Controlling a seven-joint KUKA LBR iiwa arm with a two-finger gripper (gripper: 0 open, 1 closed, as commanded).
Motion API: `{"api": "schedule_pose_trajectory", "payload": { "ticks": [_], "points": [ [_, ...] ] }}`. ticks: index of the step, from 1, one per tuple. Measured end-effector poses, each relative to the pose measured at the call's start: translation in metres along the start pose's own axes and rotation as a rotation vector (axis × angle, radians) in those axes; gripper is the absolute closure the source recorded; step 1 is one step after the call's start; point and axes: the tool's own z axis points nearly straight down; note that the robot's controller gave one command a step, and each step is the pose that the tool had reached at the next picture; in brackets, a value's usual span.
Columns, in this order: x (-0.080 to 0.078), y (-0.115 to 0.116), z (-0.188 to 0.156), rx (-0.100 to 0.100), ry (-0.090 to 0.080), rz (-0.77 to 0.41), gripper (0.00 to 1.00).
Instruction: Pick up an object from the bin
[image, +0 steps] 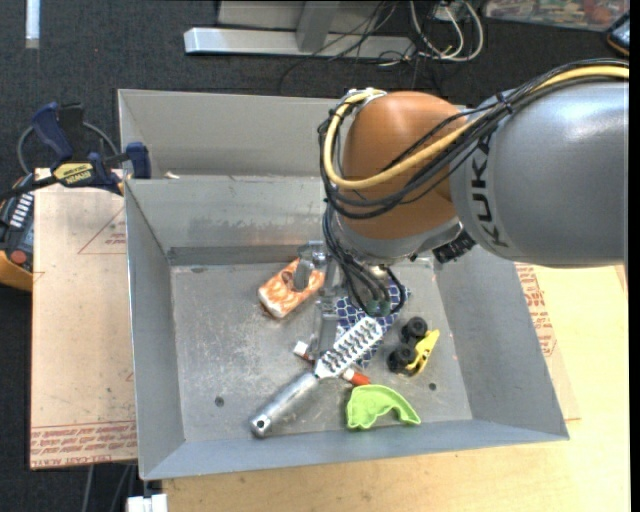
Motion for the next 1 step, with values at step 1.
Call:
{"api": "schedule_pose_trajectory", "payload": {
  "ticks": [1],
  "points": [
    [-0.0016,-0.0009,-0.0045,-0.001,-0.008,0.003,0.00]
  ]
}}
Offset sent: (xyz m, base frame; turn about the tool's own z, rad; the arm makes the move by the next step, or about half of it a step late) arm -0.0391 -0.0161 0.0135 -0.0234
